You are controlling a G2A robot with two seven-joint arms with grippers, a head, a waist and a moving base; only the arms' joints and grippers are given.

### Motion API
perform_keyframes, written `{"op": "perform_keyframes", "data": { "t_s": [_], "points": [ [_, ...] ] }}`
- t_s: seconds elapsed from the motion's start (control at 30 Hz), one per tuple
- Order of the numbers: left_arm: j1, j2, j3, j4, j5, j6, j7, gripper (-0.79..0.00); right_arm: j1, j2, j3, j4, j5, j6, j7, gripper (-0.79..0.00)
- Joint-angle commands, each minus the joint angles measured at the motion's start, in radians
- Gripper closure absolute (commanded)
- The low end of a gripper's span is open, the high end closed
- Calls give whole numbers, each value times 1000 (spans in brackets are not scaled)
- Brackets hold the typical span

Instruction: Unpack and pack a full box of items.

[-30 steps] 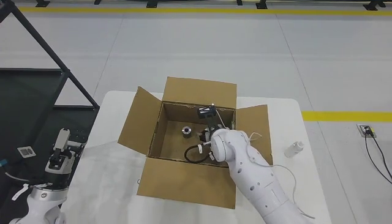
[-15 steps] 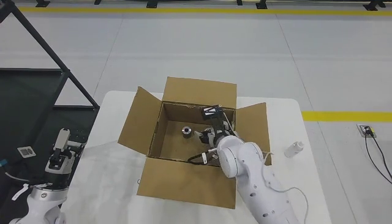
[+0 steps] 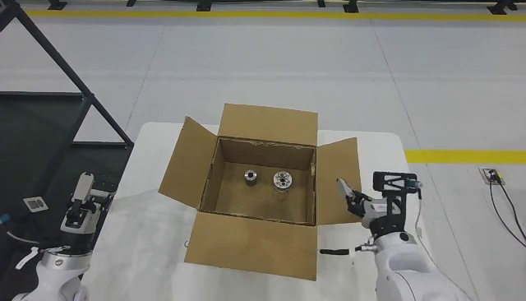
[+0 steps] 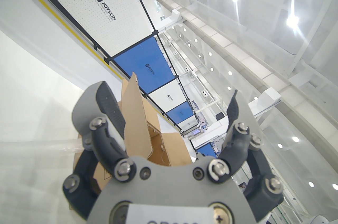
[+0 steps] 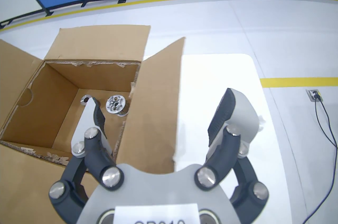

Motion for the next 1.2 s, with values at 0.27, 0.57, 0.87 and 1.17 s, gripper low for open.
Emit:
{"op": "perform_keyframes", "data": {
  "t_s": [0.27, 0.57, 0.87, 1.17],
  "points": [
    [0, 0, 0, 0, 0, 0, 0, -785, -30, 14, 210, 136, 188, -61, -91, -785],
    [0, 0, 0, 0, 0, 0, 0, -785, 105, 37, 300, 381, 182, -119, -30, -785],
    [0, 0, 0, 0, 0, 0, 0, -785, 193, 56, 305, 536, 152, -192, 4, -785],
    [0, 0, 0, 0, 0, 0, 0, -785, 243, 69, 298, 616, 145, -195, 25, -474]
  ]
}}
